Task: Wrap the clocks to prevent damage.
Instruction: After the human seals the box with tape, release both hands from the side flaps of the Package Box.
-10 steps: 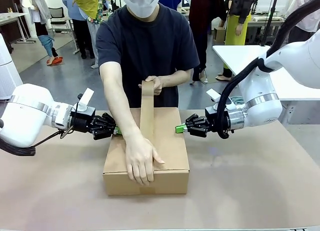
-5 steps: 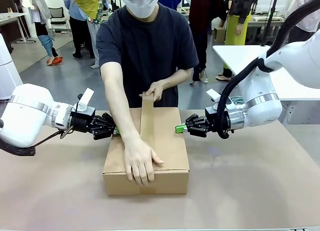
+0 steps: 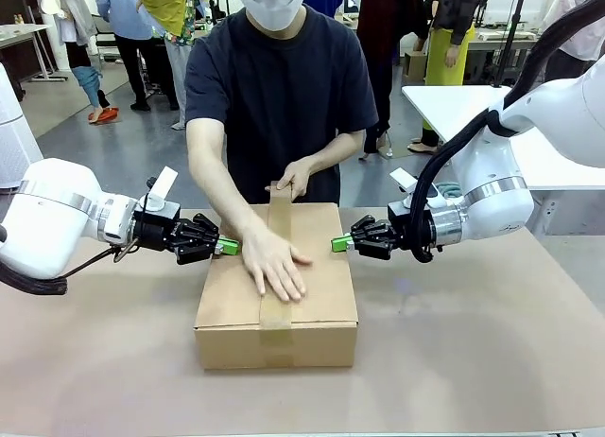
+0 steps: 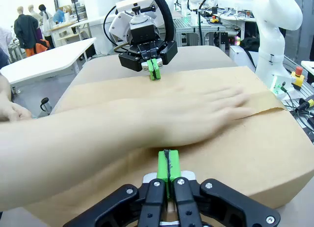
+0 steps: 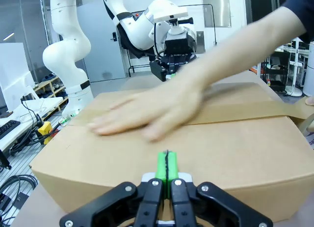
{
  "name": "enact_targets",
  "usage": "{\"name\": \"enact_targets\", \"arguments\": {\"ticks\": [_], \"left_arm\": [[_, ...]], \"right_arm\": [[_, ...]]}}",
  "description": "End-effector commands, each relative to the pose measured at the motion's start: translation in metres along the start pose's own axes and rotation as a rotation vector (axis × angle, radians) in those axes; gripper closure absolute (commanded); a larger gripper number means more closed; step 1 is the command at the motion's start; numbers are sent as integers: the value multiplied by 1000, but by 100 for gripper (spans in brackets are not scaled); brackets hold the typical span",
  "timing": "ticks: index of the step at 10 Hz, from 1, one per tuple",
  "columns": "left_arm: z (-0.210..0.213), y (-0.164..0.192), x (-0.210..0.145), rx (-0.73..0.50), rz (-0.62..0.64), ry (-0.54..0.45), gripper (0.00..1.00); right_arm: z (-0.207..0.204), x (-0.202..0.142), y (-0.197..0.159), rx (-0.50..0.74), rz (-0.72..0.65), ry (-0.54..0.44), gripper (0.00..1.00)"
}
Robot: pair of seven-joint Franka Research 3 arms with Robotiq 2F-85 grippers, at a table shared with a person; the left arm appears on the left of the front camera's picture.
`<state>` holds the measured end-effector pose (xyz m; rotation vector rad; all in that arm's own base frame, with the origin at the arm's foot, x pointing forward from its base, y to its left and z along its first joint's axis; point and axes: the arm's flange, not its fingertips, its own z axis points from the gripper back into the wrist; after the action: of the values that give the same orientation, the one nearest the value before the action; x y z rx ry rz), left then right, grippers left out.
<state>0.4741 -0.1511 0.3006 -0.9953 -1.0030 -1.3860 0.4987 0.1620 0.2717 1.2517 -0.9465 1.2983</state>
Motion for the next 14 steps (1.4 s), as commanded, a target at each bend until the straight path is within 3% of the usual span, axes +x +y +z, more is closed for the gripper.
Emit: {"name": "enact_targets", "arguments": {"ticks": [1, 14], "left_arm": [[-2, -1, -2, 1, 0, 5, 100], [-2, -1, -2, 1, 0, 5, 100]], "right_arm": [[-1, -3, 1, -12, -7, 10, 99], [-1, -3, 1, -12, -7, 10, 99]]}}
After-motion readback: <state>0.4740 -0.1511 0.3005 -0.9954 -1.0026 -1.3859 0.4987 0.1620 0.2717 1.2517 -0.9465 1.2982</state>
